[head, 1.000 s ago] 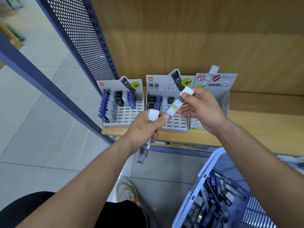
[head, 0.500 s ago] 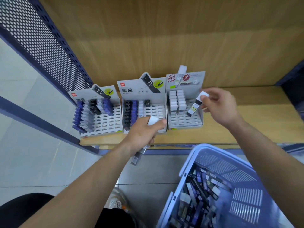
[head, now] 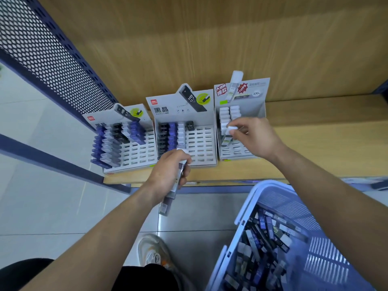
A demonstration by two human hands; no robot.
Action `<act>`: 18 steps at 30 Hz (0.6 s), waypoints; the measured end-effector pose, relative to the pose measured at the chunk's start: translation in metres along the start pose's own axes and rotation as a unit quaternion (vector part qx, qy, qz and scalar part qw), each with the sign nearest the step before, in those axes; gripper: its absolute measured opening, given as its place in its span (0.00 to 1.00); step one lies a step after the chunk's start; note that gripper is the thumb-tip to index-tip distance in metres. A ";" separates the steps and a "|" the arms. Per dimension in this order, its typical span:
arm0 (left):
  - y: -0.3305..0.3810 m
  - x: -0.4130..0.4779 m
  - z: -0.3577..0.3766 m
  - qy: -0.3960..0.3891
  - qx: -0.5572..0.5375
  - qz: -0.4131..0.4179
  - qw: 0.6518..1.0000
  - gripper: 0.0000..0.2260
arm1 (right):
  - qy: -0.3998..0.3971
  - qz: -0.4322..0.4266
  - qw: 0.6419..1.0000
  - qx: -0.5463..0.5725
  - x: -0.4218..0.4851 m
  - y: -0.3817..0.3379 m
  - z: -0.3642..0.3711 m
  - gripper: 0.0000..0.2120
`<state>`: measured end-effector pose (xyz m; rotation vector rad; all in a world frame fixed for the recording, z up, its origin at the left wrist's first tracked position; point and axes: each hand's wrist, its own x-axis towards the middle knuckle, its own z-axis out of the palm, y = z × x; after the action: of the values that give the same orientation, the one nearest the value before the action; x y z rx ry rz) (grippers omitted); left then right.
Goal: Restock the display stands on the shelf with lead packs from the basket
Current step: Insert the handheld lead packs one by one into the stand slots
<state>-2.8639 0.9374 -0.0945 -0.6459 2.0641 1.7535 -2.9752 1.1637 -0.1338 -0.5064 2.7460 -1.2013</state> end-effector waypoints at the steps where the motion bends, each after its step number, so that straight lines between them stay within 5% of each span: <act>1: 0.000 0.001 -0.001 0.001 -0.001 0.000 1.000 0.07 | 0.005 -0.012 1.000 -0.016 -0.001 0.001 0.001 0.06; 18: 0.000 -0.004 -0.013 -0.002 -0.005 0.050 0.999 0.09 | -0.002 -0.058 0.984 -0.168 -0.001 0.006 0.011 0.07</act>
<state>-2.8597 0.9249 -0.0901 -0.5507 2.1207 1.8190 -2.9733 1.1602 -0.1455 -0.7078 2.9656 -0.7531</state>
